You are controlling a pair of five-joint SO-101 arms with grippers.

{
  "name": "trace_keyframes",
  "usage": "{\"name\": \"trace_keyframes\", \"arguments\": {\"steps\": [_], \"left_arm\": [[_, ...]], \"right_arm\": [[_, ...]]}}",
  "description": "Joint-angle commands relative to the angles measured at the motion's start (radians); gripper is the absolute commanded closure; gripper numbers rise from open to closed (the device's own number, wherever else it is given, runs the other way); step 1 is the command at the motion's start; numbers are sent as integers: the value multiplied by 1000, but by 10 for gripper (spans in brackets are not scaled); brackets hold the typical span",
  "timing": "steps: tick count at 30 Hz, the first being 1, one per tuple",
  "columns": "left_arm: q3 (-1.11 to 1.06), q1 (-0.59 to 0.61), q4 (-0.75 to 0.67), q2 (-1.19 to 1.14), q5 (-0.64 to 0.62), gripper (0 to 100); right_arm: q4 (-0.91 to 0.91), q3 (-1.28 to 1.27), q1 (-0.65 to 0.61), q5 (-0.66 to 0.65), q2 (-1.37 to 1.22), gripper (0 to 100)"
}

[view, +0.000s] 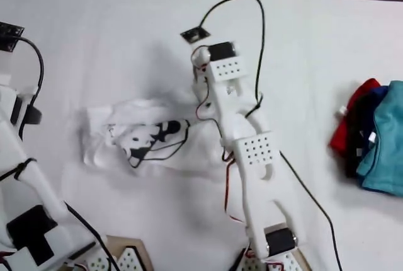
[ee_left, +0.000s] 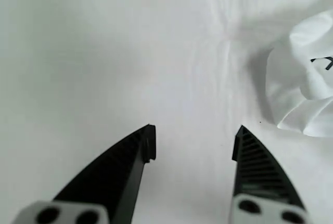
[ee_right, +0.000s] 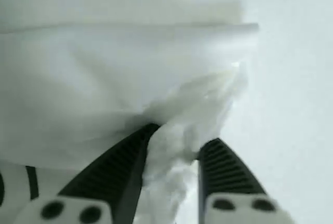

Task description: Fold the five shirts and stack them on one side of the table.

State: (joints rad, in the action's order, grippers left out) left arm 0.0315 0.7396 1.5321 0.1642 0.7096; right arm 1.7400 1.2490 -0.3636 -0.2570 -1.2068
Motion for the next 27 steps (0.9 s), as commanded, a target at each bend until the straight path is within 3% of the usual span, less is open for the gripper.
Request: {"name": "trace_keyframes", "arguments": {"steps": [1, 5, 11, 17, 22, 27], "left_arm": [[44, 11, 6, 11, -9, 740], [48, 5, -2, 5, -8, 740], [44, -34, -9, 5, -8, 740], [42, -72, -32, 3, -9, 740], [42, -81, -31, 3, -9, 740], [41, -81, -31, 3, -9, 740]], "right_arm": [[28, -38, 4, -25, 94, 977], [28, -196, -4, -26, 289, 977], [21, -713, -25, 8, 684, 971], [-142, -1099, -56, -21, 1020, 839], [-289, -1189, -99, -48, 1064, 690], [-458, -1189, -105, -57, 923, 683]]}}
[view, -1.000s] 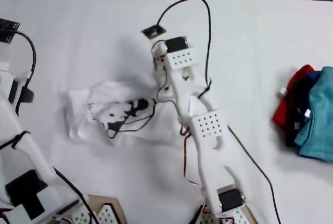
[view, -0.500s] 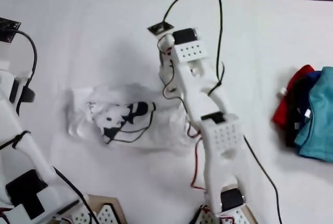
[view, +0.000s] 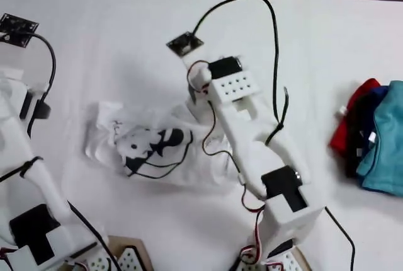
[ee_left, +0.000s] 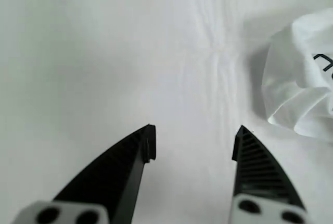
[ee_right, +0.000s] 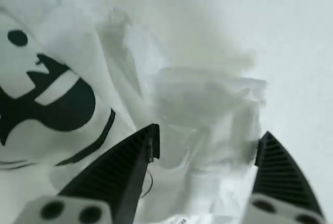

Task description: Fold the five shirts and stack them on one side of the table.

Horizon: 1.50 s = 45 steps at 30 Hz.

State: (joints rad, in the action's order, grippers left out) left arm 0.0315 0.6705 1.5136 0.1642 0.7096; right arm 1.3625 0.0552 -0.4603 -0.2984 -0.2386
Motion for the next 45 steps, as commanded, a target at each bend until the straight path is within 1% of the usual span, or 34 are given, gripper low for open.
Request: {"name": "trace_keyframes", "arguments": {"steps": [1, 4, 6, 8, 11, 13, 17, 22, 25, 27, 30, 34, 39, 45], "left_arm": [[41, -12, -12, 3, -9, 740], [22, -12, -15, 3, -8, 740], [-7, -12, -37, 3, -8, 740], [-41, -9, -66, 5, -8, 740], [-67, -8, -84, 5, -8, 740], [-70, -11, -84, 5, -8, 740], [-67, -12, -84, 5, -9, 740], [-70, -8, -83, 5, -9, 740], [-70, -8, -80, 5, -9, 740], [-70, -8, -80, 5, -8, 740], [-70, -8, -80, 5, -8, 740], [-70, -8, -83, 5, -8, 740], [-70, -8, -83, 5, -8, 740], [-71, -8, -83, 5, -8, 740]], "right_arm": [[-113, 12, -5, -40, -81, 683], [-140, 91, 12, -121, -170, 683], [-136, 163, 30, -124, -211, 683], [-94, 209, 31, -124, -251, 683], [12, 222, -28, -110, -280, 683], [35, 222, -77, -106, -280, 683], [-12, 259, -122, -112, -289, 683], [-104, 278, -114, -114, -291, 683], [-122, 282, -108, -144, -320, 683], [-85, 288, -114, -146, -344, 683], [27, 305, -148, -141, -344, 683], [122, 382, -183, -140, -278, 683], [148, 413, -200, -143, -197, 683], [119, 336, -216, -146, -280, 683]]}}
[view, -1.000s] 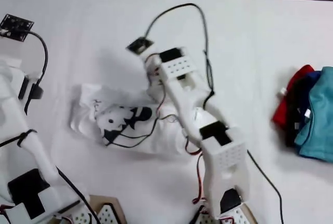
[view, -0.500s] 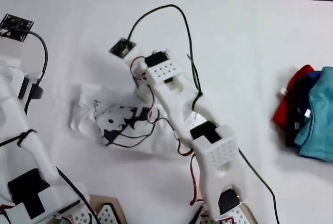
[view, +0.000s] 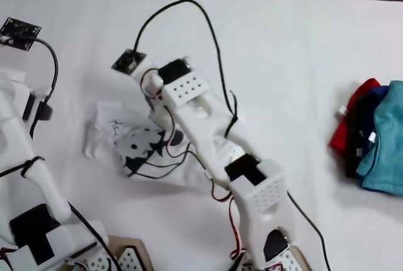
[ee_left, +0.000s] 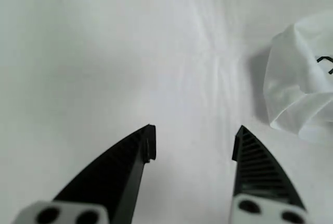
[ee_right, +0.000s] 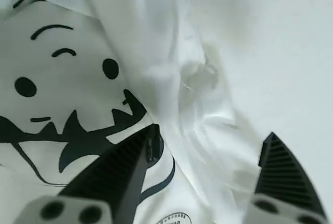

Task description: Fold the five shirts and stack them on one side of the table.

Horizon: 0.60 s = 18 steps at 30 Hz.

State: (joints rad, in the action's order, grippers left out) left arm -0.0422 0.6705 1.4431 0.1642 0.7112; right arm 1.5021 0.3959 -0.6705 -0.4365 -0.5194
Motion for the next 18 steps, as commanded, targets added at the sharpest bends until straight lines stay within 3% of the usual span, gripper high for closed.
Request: {"name": "trace_keyframes", "arguments": {"steps": [1, 6, 12, 18], "left_arm": [[2, -8, -12, 5, -9, 740], [2, -8, -9, 5, -9, 740], [2, -6, -8, 5, -9, 740], [2, -6, -9, 5, -9, 740]], "right_arm": [[-36, -9, -5, -8, -22, 683], [-136, -5, 8, -9, -120, 705], [-194, 172, 104, -43, -179, 984], [-114, 451, 105, -44, -180, 978]]}}
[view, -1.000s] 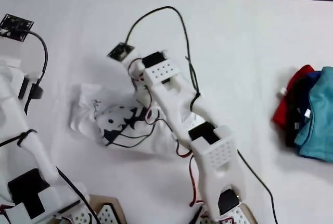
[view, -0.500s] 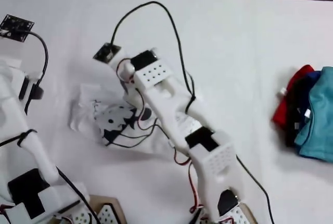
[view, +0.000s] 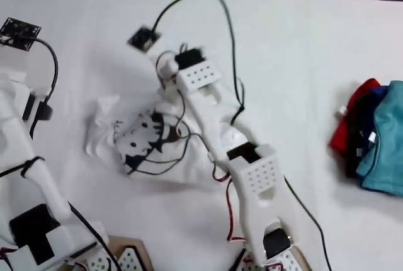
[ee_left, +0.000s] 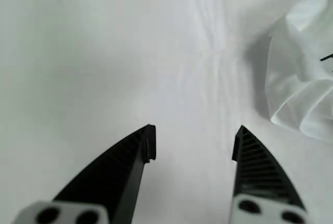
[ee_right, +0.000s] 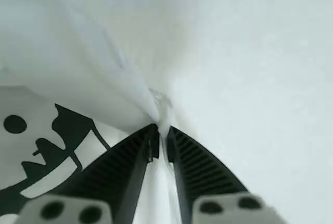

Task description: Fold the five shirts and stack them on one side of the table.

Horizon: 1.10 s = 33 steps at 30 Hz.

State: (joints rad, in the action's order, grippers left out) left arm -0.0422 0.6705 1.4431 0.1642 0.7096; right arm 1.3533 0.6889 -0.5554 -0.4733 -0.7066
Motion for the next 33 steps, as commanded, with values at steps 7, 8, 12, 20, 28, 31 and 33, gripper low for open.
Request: {"name": "trace_keyframes", "arguments": {"steps": [7, 8, 12, 20, 28, 31, 33], "left_arm": [[2, -6, -6, 5, -8, 740], [2, -6, -6, 6, -8, 740], [4, -6, -5, 9, -8, 740], [4, -6, -11, 8, -8, 740], [10, -6, -12, 8, -8, 740], [10, -6, -14, 6, -5, 740], [10, -6, -14, 6, -3, 740]], "right_arm": [[162, 298, -148, -8, -1, 977], [171, 278, -165, -8, -2, 975], [199, 173, -185, -8, -19, 955], [239, 166, -13, 12, -19, 645], [312, 54, 56, 28, -173, 738], [377, 52, 54, 26, -166, 738], [406, 48, 56, 23, -119, 738]]}}
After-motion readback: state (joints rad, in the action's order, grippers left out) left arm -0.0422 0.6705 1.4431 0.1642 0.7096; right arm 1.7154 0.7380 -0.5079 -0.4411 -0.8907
